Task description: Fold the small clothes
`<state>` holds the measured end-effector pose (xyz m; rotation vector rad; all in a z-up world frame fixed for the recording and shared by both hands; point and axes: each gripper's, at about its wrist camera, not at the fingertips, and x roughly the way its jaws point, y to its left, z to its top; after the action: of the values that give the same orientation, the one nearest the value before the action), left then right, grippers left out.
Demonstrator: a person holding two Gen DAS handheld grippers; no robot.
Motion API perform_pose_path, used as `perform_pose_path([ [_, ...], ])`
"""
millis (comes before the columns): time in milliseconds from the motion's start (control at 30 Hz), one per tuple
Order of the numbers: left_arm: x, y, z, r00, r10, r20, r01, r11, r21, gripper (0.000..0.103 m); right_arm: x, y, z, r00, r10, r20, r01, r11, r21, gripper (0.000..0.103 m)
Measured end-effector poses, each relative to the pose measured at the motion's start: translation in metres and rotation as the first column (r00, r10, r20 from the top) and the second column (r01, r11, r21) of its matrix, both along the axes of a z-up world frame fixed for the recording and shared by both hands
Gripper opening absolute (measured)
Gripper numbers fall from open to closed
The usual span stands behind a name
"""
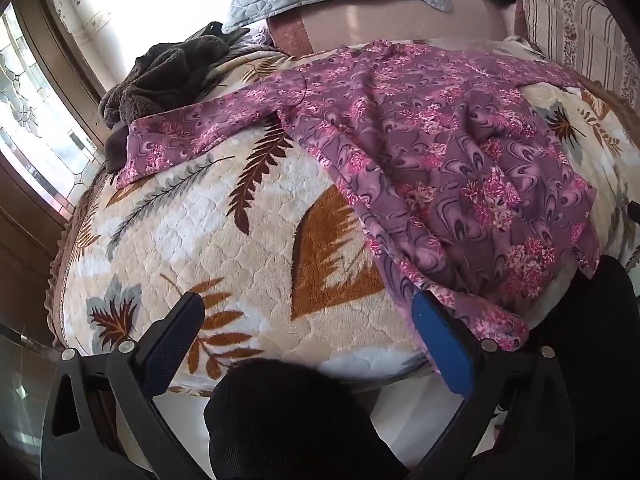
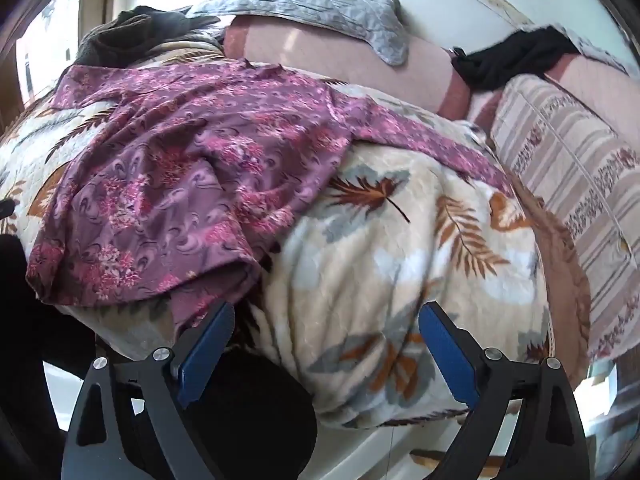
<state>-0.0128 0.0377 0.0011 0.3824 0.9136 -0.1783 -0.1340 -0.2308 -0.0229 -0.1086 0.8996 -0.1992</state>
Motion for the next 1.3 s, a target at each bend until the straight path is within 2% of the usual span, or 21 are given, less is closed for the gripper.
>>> perform_pose_path([
  [100, -0.001, -0.002, 0.003, 1.000, -0.004, -0.006, 0.004, 1.000, -0.024, 0.103, -0.002, -0.003, 0.003, 1.000, -0.016, 0.010, 0.016, 1.000, 0.024, 0.094],
  [333, -0.003, -0.009, 0.002, 1.000, -0.022, -0.015, 0.022, 0.999, -0.050, 0.103, 0.001, 0.009, 0.008, 1.000, -0.001, 0.024, 0.002, 1.000, -0.008, 0.094],
  [800, -0.009, -0.011, -0.003, 0.999, -0.041, -0.030, 0.037, 0.992, -0.121, 0.103, 0.012, 0.016, 0.008, 0.999, 0.012, 0.037, -0.012, 1.000, 0.013, 0.094],
  [1300, -0.018, -0.017, -0.011, 0.997, -0.069, -0.043, 0.064, 0.992, -0.105, 0.103, 0.001, 0.013, 0.011, 0.999, 0.001, 0.053, -0.001, 1.000, 0.005, 0.094],
])
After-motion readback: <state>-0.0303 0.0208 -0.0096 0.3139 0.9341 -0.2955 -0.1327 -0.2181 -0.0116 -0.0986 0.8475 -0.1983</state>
